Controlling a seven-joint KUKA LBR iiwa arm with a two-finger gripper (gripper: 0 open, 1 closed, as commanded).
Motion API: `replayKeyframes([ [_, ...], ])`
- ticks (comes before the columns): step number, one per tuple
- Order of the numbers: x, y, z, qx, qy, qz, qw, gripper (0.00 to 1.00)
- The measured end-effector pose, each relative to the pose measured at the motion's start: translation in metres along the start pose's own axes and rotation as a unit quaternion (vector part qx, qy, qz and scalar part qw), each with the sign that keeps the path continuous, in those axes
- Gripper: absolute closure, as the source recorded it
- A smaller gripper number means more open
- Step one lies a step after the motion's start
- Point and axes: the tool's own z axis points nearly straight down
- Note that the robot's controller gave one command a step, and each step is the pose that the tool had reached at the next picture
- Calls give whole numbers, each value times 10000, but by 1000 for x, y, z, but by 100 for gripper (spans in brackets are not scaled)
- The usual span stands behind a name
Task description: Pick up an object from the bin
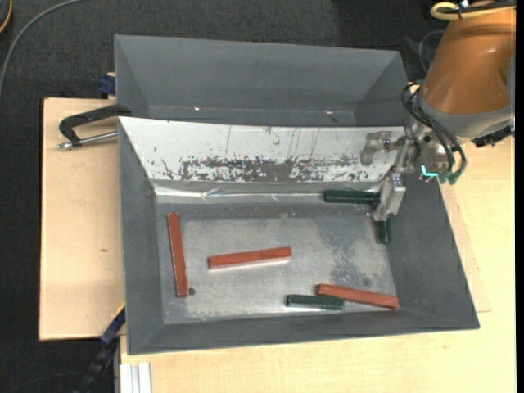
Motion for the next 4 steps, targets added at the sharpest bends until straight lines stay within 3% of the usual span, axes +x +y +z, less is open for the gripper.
replayKeyframes([
  [1, 34, 79, 54, -10, -5, -863, 9963, 0],
  [2, 58, 137, 154, -3, 1, -2262, 9741, 0],
  [3, 57, 135, 152, 8, -26, -2253, 9743, 100],
  [4, 33, 105, 9, 16, -56, -2538, 9672, 100],
])
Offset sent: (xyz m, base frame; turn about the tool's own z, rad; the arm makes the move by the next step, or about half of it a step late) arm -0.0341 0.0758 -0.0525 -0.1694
